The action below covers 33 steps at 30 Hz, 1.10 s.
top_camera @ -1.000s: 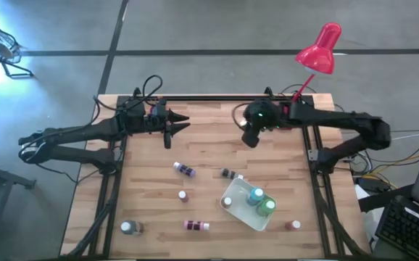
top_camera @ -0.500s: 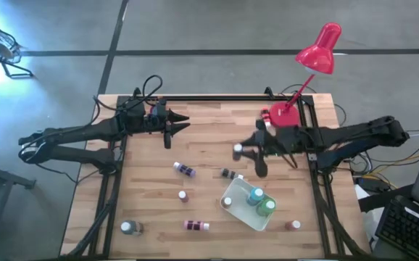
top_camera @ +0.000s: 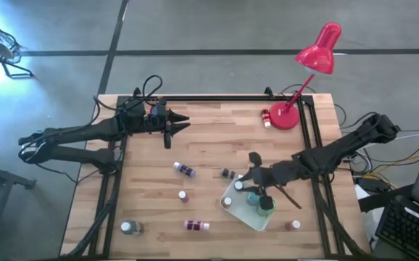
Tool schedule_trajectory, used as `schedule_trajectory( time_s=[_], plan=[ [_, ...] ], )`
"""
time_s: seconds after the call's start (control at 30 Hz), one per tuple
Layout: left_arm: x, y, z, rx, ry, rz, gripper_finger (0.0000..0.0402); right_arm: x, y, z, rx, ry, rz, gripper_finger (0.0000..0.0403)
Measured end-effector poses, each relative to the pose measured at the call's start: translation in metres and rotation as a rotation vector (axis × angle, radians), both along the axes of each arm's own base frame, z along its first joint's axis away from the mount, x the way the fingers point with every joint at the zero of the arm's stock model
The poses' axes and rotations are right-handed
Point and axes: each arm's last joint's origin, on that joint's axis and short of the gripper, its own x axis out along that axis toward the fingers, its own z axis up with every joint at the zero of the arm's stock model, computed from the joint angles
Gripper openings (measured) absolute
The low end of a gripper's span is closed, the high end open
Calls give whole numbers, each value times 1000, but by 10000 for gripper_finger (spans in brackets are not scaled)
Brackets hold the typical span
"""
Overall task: Pick & Place Paint Supplies
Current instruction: Put the blue paint bottle into the white bin
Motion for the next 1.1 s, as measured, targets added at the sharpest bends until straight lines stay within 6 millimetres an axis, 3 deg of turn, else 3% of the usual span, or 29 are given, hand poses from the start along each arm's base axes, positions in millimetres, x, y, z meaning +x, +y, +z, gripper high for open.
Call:
schedule_trajectory(
  time_s=[0.27,0.53,0.93,1.1],
  plan=[
    [0,0,0,-21,-6,2,117,1,1,-14,19,-48,55,108],
    [0,0,0,-21,-6,3,117,5,1,-19,74,-44,-66,108],
    [0,0,0,-16,-5,3,117,25,18,-55,83,30,-91,108],
    [0,0,0,-16,-4,3,117,27,18,-62,98,45,-125,108]
  ],
)
